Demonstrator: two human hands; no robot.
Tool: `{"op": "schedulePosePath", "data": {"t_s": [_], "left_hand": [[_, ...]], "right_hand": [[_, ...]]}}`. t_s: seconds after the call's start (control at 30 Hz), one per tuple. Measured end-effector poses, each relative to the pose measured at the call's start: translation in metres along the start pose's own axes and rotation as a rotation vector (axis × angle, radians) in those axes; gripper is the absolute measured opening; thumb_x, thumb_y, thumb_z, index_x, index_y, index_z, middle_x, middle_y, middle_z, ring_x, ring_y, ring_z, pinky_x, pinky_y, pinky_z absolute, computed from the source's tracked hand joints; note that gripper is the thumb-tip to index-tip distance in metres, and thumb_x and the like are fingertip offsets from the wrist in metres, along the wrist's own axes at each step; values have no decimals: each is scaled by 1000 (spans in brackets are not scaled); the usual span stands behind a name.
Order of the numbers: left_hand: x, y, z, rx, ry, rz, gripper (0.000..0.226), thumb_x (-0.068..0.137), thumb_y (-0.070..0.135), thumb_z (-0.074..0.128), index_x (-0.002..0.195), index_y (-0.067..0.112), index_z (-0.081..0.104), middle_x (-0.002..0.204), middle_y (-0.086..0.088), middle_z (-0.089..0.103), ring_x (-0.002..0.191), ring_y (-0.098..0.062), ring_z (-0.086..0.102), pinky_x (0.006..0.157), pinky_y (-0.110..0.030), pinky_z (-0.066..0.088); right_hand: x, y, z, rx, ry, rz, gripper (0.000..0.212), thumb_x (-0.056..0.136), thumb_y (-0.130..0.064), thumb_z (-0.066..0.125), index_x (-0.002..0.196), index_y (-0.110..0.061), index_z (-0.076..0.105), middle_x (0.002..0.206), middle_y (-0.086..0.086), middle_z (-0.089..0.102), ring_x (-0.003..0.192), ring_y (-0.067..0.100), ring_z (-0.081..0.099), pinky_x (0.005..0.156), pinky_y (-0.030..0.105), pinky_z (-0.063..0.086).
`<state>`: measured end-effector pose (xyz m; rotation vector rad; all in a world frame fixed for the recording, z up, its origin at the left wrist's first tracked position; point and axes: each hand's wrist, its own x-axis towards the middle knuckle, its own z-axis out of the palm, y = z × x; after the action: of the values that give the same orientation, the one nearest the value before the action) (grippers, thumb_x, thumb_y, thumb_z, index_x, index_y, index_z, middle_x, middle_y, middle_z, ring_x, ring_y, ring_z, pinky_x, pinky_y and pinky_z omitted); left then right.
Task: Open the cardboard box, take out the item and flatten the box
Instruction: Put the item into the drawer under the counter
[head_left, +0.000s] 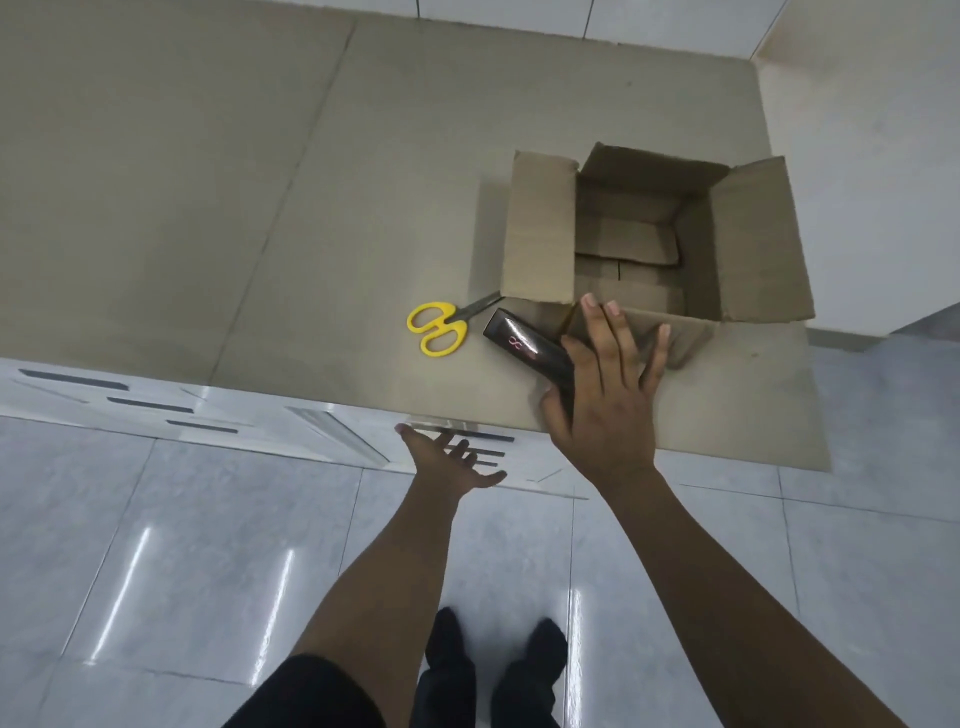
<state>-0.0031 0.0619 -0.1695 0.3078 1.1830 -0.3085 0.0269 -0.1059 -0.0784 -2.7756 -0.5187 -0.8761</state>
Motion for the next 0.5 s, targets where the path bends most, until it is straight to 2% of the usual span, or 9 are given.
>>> {"op": "schedulePosePath", "data": {"t_s": [0.1, 0.27, 0.5], "left_hand": [[8, 0, -12, 37, -22, -4, 92, 71, 87, 29, 130, 20, 49, 145, -12, 39, 140, -38, 27, 96, -79, 26], [1, -19, -49, 59, -67, 2, 91, 61, 89, 47, 127, 25, 51, 139, -11, 44, 135, -44, 32, 86, -80, 34], [-13, -35, -106, 28, -104, -53, 94, 62, 86, 52, 130, 21, 51, 136, -13, 49, 129, -47, 40, 87, -82, 33]], "right_hand": [[0, 0, 1, -12, 9, -7, 35, 78, -22, 55, 110, -8, 61, 149, 12, 42, 142, 26, 29, 111, 68, 17], [-1, -1, 1, -14, 2, 1, 34, 76, -22, 56, 107, -9, 60, 149, 11, 41, 143, 26, 29, 113, 66, 15], [1, -6, -9, 26, -46, 31, 33, 73, -21, 59, 104, -11, 60, 149, 13, 41, 142, 28, 32, 113, 66, 14]]}}
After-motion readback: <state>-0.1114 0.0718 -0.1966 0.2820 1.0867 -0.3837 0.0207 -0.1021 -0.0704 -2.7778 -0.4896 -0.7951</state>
